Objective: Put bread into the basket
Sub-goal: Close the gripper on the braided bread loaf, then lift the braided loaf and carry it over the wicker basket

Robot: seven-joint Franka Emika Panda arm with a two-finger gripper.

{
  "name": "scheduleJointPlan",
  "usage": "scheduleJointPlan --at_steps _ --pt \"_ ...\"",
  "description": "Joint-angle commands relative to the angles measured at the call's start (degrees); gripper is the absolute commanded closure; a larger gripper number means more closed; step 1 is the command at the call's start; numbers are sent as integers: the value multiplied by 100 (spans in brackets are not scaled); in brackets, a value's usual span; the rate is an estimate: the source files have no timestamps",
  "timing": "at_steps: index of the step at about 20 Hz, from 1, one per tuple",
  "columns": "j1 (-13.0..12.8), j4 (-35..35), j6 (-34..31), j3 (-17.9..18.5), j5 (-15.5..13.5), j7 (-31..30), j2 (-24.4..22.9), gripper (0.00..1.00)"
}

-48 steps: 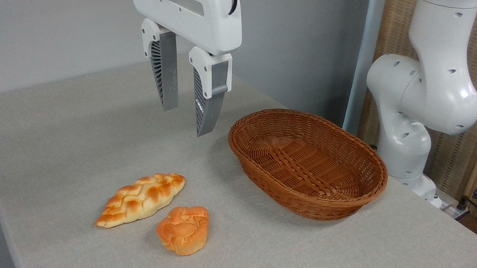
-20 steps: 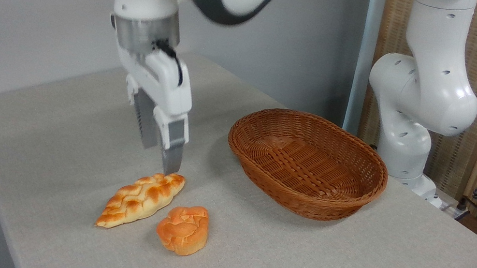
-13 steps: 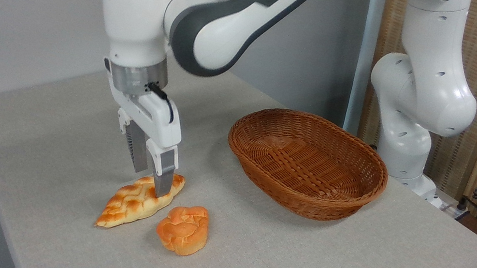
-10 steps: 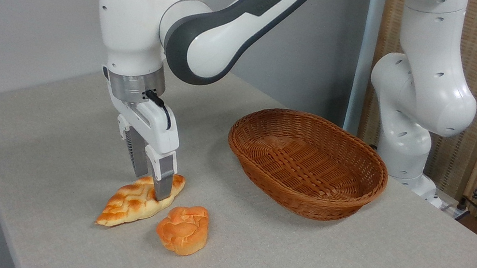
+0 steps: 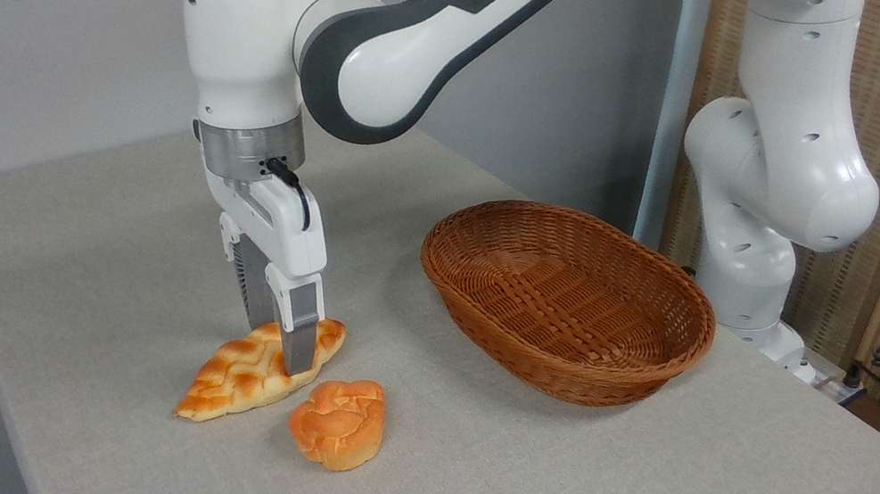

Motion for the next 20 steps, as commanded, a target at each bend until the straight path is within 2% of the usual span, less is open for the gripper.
scheduleJointPlan --at_steps 1,7,9,10,15,20 --pt "-24 -3 17 12 134 -71 -12 0" --pt "-24 -47 -10 -32 152 -54 120 0" --pt "-24 -29 -237 -32 405 -54 94 0" --pt "-24 -29 -360 -32 441 -54 94 0" --pt "-24 -38 -309 -111 407 -361 225 0" --pt "-24 -29 -291 -111 319 -396 251 0"
